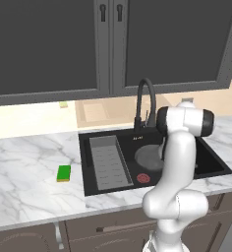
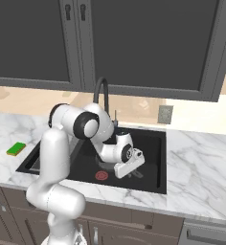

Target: Pick the pan and sponge and place them into the sink. Then turn on the water.

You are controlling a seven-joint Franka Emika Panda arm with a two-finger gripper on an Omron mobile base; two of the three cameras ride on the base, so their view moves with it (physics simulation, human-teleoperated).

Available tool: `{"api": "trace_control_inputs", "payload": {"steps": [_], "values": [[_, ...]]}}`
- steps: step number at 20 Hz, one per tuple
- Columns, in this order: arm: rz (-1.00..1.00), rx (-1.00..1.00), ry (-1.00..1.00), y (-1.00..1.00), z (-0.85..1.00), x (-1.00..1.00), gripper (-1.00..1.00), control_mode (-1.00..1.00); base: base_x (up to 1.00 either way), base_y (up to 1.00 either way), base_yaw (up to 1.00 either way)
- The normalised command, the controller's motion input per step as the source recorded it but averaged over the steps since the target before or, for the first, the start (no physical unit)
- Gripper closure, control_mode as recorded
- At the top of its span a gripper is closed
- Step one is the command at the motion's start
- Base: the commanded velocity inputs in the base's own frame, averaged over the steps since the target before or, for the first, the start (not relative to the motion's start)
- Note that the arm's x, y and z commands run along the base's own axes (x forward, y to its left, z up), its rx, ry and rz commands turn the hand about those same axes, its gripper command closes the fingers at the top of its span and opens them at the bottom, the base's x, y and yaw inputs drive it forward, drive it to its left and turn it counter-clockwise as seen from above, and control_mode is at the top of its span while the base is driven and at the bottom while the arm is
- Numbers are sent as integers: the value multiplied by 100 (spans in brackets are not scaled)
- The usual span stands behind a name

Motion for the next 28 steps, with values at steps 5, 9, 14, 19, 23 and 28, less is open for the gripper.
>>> {"api": "trace_control_inputs", "payload": {"steps": [5,9,14,19,23,28], "values": [[3,0,0,0,-24,14,100,-100,0,0,0],[3,0,0,1,-16,7,100,-100,0,0,0],[5,0,0,5,-6,0,100,-100,0,0,0],[6,0,4,8,-2,0,100,-100,0,0,0],[5,0,3,10,0,0,100,-100,0,0,0],[4,0,0,9,0,0,-100,-100,0,0,0]]}}
